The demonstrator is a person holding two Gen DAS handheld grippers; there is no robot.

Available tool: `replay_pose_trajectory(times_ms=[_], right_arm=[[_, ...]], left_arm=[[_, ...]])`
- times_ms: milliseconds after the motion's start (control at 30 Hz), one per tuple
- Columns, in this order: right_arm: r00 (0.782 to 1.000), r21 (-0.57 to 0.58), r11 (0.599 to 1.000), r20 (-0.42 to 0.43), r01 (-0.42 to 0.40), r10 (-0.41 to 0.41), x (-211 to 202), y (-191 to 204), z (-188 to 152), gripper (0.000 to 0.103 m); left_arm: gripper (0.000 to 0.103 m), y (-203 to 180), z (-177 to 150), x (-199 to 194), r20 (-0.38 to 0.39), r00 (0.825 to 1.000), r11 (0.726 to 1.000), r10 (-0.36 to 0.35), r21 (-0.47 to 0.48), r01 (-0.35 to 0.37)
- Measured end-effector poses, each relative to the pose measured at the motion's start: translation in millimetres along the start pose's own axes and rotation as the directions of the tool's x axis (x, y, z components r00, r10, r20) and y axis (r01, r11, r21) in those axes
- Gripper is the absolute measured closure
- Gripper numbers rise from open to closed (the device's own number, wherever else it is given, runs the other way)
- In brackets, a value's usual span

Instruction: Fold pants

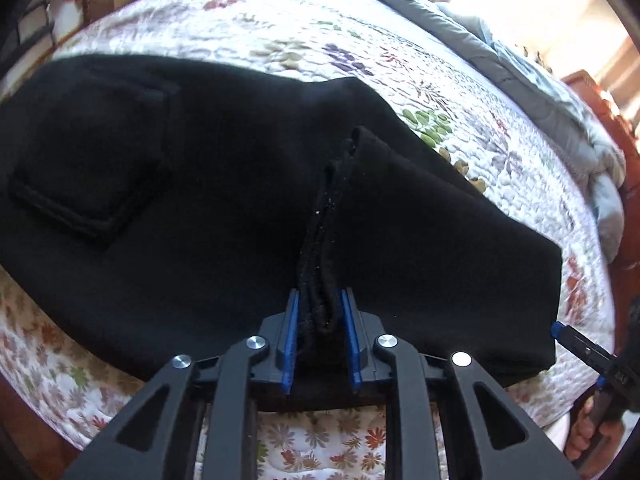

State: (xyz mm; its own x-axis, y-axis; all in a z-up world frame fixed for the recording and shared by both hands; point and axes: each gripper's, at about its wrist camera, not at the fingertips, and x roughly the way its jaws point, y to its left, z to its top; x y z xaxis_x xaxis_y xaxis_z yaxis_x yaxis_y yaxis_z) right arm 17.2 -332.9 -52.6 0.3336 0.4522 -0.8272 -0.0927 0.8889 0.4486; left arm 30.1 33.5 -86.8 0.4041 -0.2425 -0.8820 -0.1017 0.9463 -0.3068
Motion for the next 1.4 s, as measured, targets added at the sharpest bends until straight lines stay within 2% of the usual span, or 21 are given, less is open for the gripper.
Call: replay_pose_trajectory(times_ms=[133,233,267,367,500,667,833,867,1000,1100,1167,1300,1400], right_arm=[[0.997,-0.034,0.997,-0.035,0.069,-0.071,23,-2,-2,0.042],[0.996,-0.041,0.996,-0.036,0.082,-0.083,25,1,-1,0.041],[0.997,-0.029,0.997,-0.036,0.070,-0.071,23,-1,0,0.041],[1.000,0.042,0.999,-0.015,-0.004,0.005,6,-9,6,0.041],[0.994,0.056,0.995,0.076,-0.087,0.082,-20,-6,30,0.039],[0.998,0.043,0.997,0.043,-0.056,0.054,-5,2,62,0.038],[0.999,0.089,0.996,-0.032,-0.007,0.010,27,-15,77,0.039],[0.999,0.097,0.995,-0.039,-0.007,0.011,32,-18,77,0.039],[0.998,0.128,0.991,-0.041,-0.043,0.049,44,-31,76,0.039],[0.996,0.147,0.985,-0.027,-0.085,0.090,35,-33,76,0.039],[0.995,0.150,0.984,-0.017,-0.095,0.098,21,-29,69,0.036],[0.993,0.116,0.986,-0.003,-0.117,0.118,-4,-15,43,0.034],[0.993,0.124,0.986,-0.028,-0.113,0.118,-6,-14,22,0.034]], left_arm=[[0.076,-1,2,2,-0.005,1.000,1.000,-0.009,0.002,0.009],[0.069,0,4,-3,-0.016,0.999,1.000,-0.028,0.006,0.028],[0.065,2,5,-7,-0.013,1.000,1.000,-0.024,-0.003,0.024],[0.063,7,12,-30,0.043,0.999,1.000,-0.021,-0.012,0.022],[0.054,-6,31,-52,0.104,0.993,0.998,-0.063,0.014,0.062],[0.052,-44,50,-29,0.032,0.985,0.984,-0.167,0.060,0.165],[0.052,-63,53,13,-0.060,0.988,0.985,-0.140,0.094,0.146],[0.052,-60,53,22,-0.082,0.989,0.987,-0.123,0.090,0.130],[0.052,-60,51,35,-0.088,0.987,0.985,-0.135,0.096,0.143],[0.052,-59,49,24,-0.089,0.987,0.985,-0.136,0.094,0.145],[0.049,-59,45,14,-0.083,0.987,0.987,-0.134,0.083,0.141],[0.043,-61,27,-6,-0.047,0.989,0.982,-0.142,0.117,0.147],[0.043,-64,12,1,-0.070,0.989,0.979,-0.129,0.151,0.138]])
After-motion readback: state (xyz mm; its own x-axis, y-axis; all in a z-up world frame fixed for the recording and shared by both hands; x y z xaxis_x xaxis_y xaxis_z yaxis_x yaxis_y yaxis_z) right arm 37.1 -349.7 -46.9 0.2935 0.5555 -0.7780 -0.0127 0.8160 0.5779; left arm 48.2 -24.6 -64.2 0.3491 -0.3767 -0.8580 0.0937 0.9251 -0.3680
